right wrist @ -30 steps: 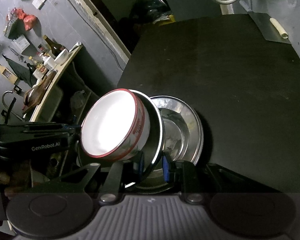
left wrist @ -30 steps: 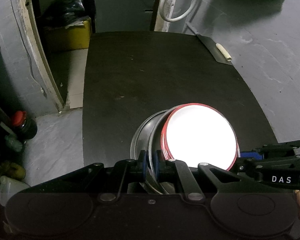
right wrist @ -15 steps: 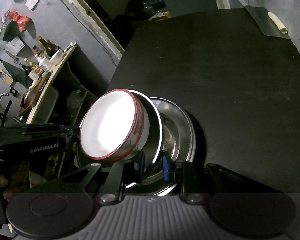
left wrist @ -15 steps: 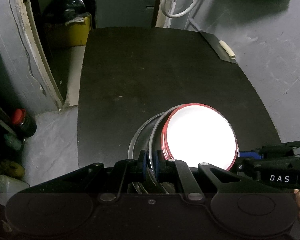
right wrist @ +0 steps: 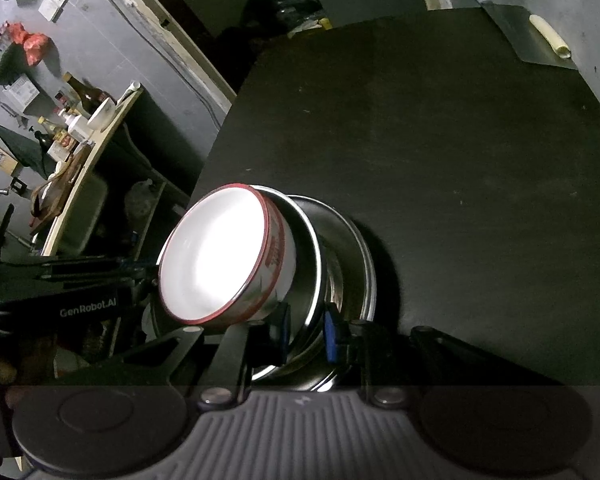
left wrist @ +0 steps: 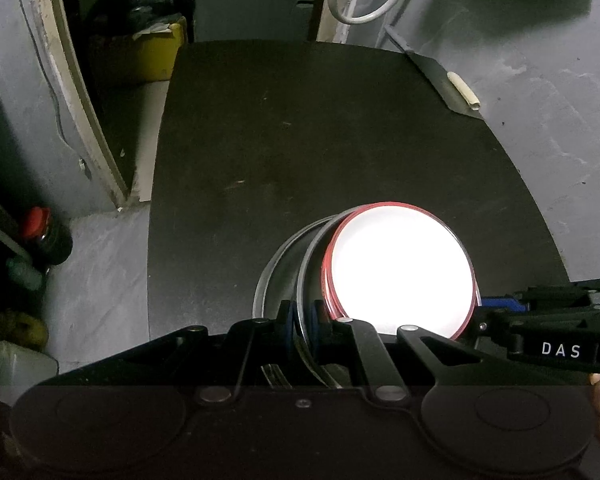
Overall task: Organize plates and bowls
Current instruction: 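Lift the nested bowls with both tools and carry them over the steel plates, then lower the nested bowls onto the steel plates and open both tools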
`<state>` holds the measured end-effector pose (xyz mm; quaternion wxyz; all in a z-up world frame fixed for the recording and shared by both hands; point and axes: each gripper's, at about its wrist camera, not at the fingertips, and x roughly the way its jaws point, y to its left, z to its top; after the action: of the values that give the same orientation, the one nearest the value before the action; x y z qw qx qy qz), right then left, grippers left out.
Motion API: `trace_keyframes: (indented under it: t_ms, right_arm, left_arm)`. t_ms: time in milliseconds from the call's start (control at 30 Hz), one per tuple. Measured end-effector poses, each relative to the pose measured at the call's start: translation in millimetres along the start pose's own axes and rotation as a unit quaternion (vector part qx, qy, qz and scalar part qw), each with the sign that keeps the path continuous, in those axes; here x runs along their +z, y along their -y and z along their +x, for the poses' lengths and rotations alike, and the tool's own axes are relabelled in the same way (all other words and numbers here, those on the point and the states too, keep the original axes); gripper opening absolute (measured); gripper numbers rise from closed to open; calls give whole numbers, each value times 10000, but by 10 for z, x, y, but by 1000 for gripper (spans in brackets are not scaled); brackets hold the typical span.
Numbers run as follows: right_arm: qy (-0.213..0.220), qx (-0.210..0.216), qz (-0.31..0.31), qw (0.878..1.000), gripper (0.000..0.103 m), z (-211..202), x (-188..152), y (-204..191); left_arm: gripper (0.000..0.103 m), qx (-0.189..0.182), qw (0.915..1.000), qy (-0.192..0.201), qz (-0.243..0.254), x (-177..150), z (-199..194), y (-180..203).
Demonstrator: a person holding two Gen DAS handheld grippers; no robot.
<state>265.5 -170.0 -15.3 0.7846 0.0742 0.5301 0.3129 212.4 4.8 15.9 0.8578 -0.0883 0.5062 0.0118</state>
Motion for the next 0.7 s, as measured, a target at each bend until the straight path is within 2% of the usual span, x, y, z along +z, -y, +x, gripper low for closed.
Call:
trace_keyframes:
  t_ms: [700]
  right_arm:
    - [26,-57,81,9999,21,56,-27,19]
  left_arm:
    - [8,112,9999,-50,-113,-10,96,1]
